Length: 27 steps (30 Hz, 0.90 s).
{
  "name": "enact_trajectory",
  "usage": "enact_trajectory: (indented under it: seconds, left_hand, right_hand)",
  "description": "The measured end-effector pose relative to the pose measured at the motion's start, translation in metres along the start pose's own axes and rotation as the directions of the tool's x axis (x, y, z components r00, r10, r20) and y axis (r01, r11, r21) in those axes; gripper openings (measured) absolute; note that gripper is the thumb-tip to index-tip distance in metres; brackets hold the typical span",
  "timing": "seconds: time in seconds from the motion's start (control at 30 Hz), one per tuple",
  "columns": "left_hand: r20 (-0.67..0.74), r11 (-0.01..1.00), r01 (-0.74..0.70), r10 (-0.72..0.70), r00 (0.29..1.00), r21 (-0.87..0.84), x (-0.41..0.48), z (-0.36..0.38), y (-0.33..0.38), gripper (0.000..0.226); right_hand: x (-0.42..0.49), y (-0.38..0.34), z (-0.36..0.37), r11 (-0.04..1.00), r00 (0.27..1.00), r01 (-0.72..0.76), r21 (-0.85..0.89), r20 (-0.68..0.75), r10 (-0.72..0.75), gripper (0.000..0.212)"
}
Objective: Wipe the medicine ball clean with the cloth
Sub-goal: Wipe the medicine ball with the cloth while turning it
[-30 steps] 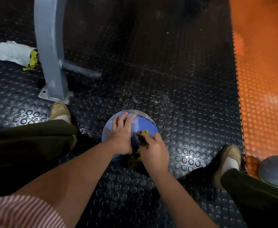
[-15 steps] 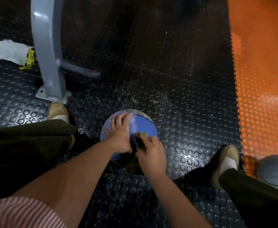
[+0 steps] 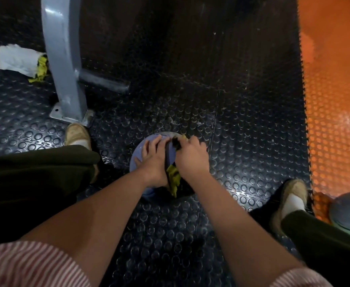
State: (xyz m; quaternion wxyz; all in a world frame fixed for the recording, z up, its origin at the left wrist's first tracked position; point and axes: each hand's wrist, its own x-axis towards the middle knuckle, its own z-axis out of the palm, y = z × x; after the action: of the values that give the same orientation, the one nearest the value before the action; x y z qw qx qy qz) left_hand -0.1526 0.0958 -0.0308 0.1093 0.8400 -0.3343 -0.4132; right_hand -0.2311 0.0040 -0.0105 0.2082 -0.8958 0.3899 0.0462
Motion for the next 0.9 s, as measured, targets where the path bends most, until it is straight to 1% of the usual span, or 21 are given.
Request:
enact_trajectory:
  seconds: [0.03,0.07,0.13,0.17,0.2,0.27,0.4,0.53,0.67,0.77,0.83,0.9]
  left_hand:
    - [-0.009,1.0,-0.013,0.013,1.0,0.0,-0.001,-0.001,0.0,0.123]
    - [-0.011,1.0,-0.024,0.024,1.0,0.005,0.0,-0.003,0.0,0.122]
    - [0.011,0.999,-0.034,0.034,0.999,0.027,0.001,-0.007,0.001,0.126]
    - [0.027,0.998,-0.037,0.036,0.999,0.041,0.001,-0.01,0.002,0.13]
    - [0.041,0.998,-0.041,0.039,0.998,0.053,0.002,-0.011,0.002,0.135]
    - [0.05,0.997,-0.046,0.043,0.998,0.066,0.001,-0.012,0.003,0.14]
    - [0.015,0.998,-0.035,0.034,0.999,0.049,-0.004,-0.006,0.007,0.134]
    - [-0.024,1.0,0.001,-0.001,1.0,-0.004,-0.003,-0.001,0.011,0.122]
    - [0.01,1.0,0.001,-0.001,1.0,0.007,0.0,-0.008,0.008,0.128]
    - [0.021,0.999,-0.025,0.024,0.999,0.047,0.001,-0.01,0.005,0.128]
    - [0.013,0.997,-0.047,0.046,0.999,0.064,0.001,-0.008,0.002,0.128]
    - [0.002,0.996,-0.049,0.049,0.999,0.08,0.002,-0.005,-0.001,0.123]
  right_hand:
    - [-0.014,0.004,0.01,0.999,0.996,0.033,0.004,-0.081,-0.033,0.046]
    - [-0.031,0.007,0.019,0.998,0.991,0.054,0.031,-0.123,-0.05,0.048]
    - [-0.07,0.019,0.041,0.988,0.978,0.115,0.1,-0.184,-0.095,0.05]
    - [-0.088,0.026,0.052,0.984,0.972,0.147,0.104,-0.2,-0.124,0.052]
    - [-0.102,0.033,0.06,0.98,0.97,0.168,0.105,-0.197,-0.145,0.055]
    - [-0.11,0.039,0.062,0.978,0.975,0.158,0.136,-0.177,-0.133,0.058]
    - [-0.082,0.029,0.04,0.98,0.974,0.117,0.159,-0.213,-0.082,0.052]
    - [-0.049,0.02,0.022,0.98,0.981,0.079,0.182,-0.188,-0.044,0.048]
    - [-0.067,0.022,0.033,0.976,0.979,0.118,0.181,-0.187,-0.084,0.048]
    - [-0.082,0.026,0.037,0.978,0.982,0.137,0.156,-0.154,-0.113,0.049]
    - [-0.068,0.016,0.026,0.981,0.981,0.123,0.148,-0.169,-0.097,0.05]
    - [-0.043,0.003,0.011,0.99,0.99,0.069,0.124,-0.13,-0.052,0.047]
